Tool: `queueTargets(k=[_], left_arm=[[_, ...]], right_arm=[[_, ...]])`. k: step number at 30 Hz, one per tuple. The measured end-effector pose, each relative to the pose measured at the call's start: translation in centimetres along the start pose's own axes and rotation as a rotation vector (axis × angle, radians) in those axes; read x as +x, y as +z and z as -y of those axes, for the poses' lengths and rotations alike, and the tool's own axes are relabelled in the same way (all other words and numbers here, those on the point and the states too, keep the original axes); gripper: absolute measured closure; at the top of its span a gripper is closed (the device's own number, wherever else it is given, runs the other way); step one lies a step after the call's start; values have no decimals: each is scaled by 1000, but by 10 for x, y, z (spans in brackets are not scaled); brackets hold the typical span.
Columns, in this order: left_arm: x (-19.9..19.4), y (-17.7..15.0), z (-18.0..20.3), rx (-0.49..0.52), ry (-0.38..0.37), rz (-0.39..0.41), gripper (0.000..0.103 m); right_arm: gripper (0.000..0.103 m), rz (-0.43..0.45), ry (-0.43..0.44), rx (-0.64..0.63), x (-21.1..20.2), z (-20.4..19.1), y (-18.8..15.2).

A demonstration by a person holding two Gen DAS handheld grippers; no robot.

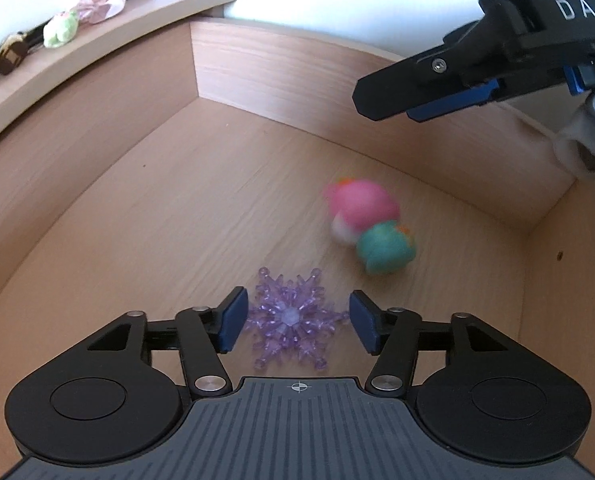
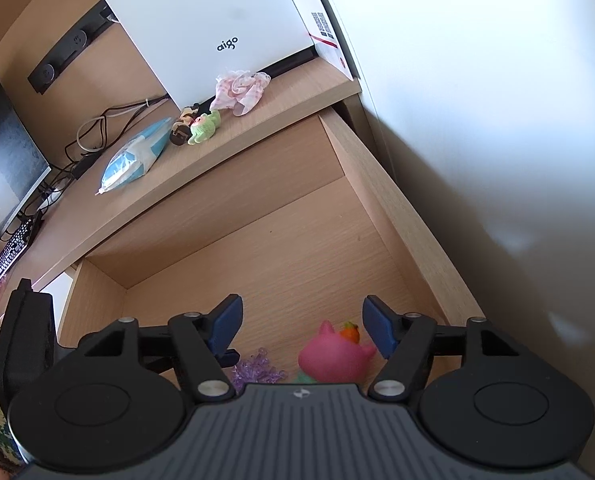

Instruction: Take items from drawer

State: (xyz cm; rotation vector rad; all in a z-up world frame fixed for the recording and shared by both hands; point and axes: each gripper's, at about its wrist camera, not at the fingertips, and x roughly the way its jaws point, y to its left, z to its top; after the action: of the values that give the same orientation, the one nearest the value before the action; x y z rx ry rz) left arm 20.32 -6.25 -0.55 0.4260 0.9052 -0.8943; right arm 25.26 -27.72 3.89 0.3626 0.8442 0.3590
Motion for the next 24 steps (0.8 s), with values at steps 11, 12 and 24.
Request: queueTargets(k=[11, 12, 24], left_arm=[[6, 0, -3, 35, 23, 3, 41], [6, 0, -3, 34, 25, 3, 41], [19, -5, -5, 53, -29, 51, 42]], right_arm=[[30, 1, 4, 5, -1, 0, 0], [28, -1, 9, 4, -1, 1, 0], [16, 3, 18, 6, -2, 0, 0]])
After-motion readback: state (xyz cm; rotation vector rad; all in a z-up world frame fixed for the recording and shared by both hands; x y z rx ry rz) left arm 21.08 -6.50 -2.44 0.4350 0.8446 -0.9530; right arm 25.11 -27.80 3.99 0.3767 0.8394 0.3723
